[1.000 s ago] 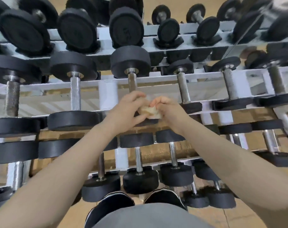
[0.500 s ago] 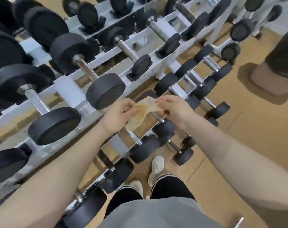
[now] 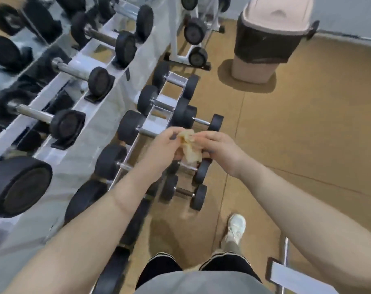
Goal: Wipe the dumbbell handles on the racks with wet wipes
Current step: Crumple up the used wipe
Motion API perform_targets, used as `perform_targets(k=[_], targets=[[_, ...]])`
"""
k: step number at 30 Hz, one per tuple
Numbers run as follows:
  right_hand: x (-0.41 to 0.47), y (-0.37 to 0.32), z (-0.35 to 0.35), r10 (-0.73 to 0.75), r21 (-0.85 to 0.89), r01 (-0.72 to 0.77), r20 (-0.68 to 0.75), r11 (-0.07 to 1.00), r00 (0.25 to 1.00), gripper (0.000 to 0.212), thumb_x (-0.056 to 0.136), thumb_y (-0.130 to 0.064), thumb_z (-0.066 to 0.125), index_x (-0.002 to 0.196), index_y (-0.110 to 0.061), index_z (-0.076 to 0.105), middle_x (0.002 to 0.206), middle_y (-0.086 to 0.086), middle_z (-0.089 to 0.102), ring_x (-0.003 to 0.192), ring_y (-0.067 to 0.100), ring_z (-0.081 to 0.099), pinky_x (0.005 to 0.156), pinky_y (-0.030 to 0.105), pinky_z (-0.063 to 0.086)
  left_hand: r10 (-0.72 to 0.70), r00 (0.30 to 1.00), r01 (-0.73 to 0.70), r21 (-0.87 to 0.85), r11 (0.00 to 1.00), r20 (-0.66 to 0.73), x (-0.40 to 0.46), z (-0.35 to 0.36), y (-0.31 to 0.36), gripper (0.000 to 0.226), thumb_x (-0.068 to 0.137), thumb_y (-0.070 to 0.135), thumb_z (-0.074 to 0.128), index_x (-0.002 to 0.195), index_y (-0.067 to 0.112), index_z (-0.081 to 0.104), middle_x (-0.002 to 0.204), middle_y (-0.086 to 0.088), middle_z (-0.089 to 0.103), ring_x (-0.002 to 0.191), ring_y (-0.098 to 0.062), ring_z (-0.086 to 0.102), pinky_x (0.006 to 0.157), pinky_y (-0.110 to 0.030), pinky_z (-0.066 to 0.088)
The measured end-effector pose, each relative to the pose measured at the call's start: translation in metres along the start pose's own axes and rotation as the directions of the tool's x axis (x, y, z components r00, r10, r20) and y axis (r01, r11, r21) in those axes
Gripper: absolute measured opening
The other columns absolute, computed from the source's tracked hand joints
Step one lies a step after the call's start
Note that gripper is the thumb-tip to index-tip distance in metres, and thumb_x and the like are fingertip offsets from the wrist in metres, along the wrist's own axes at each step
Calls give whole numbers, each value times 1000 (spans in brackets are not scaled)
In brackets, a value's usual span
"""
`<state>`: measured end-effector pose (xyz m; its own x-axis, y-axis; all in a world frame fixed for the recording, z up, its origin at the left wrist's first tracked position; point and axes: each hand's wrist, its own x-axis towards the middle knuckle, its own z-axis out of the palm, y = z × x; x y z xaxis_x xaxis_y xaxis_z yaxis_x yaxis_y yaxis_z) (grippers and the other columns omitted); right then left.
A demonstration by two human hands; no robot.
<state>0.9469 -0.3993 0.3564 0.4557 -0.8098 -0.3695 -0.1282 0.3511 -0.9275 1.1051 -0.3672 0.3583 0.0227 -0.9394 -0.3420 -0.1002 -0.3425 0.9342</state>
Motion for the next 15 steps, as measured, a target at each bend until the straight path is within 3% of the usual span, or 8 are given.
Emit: perform_targets(k=[2, 4, 7, 9, 11, 13, 15], targets=[[0, -8, -43, -29, -144, 24, -33, 989, 999, 18, 87, -22, 61, 104, -17, 64, 94, -7, 66, 82, -1, 61, 69, 11, 47, -38, 999, 38, -31, 999, 9, 33, 43, 14, 15, 94, 18, 49, 93, 28, 60, 96, -1, 67, 80, -10, 67, 66, -23, 54], [2, -18, -93, -50, -282, 29, -67, 959, 996, 24, 82, -19, 68, 105, -19, 59, 89, -12, 60, 76, -4, 56, 63, 5, 44, -86, 996, 87, -56, 995, 22, 64, 89, 31, 14, 94, 14, 48, 94, 21, 60, 94, -4, 68, 81, -13, 67, 70, -25, 57], [7, -39, -171, -101, -599, 78, -5, 797, 995, 25, 81, -11, 67, 105, -10, 60, 94, -2, 57, 82, 10, 54, 71, 20, 44, -126, 989, 125, 28, 992, 76, 110, 150, 57, 12, 94, 15, 49, 98, 12, 60, 91, -6, 68, 77, -10, 66, 71, -23, 57], [16, -51, -220, -132, -763, 82, -4, 641, 991, 27, 84, -12, 64, 110, -7, 60, 103, 2, 51, 90, 13, 47, 76, 18, 37, -116, 984, 105, 83, 991, 137, 140, 182, 79, 21, 95, 20, 49, 105, 6, 60, 96, -9, 69, 76, -6, 67, 67, -18, 56], [28, -60, -265, -175, -807, 61, -52, 588, 983, 24, 85, -16, 63, 109, -12, 60, 104, -1, 46, 90, 9, 43, 71, 14, 31, -95, 977, 74, 115, 991, 190, 164, 208, 100, 20, 94, 22, 50, 103, 7, 61, 93, -5, 69, 72, -1, 66, 64, -14, 52], [42, -68, -303, -214, -796, 45, -108, 604, 971, 10, 86, -15, 62, 96, -14, 61, 97, -1, 44, 80, 10, 43, 60, 13, 29, -61, 960, 26, 130, 991, 274, 189, 229, 114, 13, 91, 24, 56, 99, 16, 60, 93, 1, 70, 83, -5, 67, 79, -21, 52], [57, -75, -335, -228, -791, 38, -129, 611, 965, 3, 86, -14, 61, 88, -15, 59, 90, -2, 43, 70, 8, 42, 58, 7, 33, -35, 931, -26, 160, 987, 363, 215, 244, 125, 13, 88, 24, 60, 100, 22, 60, 96, 4, 70, 92, -6, 65, 85, -23, 50]])
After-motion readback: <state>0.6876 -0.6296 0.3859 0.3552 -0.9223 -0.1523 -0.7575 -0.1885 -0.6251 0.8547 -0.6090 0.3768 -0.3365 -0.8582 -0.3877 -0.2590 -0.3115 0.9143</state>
